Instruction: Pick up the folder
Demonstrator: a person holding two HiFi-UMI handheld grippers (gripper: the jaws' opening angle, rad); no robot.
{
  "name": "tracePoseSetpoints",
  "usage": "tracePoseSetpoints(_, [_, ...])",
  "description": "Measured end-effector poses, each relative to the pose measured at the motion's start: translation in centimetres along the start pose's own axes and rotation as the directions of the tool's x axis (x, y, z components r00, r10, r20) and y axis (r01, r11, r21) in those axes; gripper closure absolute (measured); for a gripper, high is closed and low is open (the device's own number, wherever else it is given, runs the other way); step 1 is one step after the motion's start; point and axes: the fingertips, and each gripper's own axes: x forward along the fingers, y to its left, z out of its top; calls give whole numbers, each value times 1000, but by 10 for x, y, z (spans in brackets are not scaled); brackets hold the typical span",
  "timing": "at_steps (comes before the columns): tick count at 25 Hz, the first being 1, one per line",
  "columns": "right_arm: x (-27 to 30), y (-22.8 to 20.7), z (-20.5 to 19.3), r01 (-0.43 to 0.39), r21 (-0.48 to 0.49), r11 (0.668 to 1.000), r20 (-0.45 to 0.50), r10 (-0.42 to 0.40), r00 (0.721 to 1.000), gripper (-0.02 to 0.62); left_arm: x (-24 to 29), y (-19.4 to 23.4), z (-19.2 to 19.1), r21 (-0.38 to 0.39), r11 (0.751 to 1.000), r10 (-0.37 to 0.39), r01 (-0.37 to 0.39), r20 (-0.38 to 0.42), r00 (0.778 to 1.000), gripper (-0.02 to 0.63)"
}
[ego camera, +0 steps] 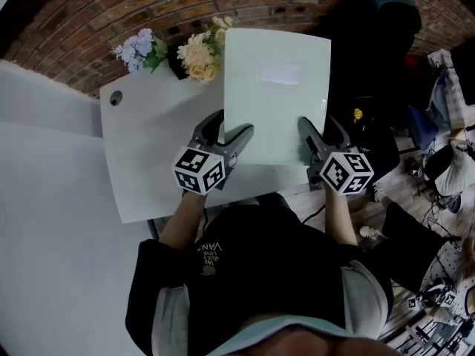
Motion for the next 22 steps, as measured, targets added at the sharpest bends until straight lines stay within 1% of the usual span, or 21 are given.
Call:
tracePoseSetpoints(7, [1,31,7,-21,-28,999,35,22,999,313,-29,6,13,32,999,9,-11,48,999,256])
tracePoseSetpoints(13, [3,53,15,-53,-53,997,67,57,996,313,-49,10,25,52,998,26,-31,94,995,256])
tracePoseSetpoints(18, [8,71,18,-90,-66,994,79,95,992,313,-68,15,33,73,995,52,-61,122,991,256])
tracePoseSetpoints(22, [11,83,22,-123,-83,989,78,130,988,313,-80,17,37,72,993,81,-92,144,986,256])
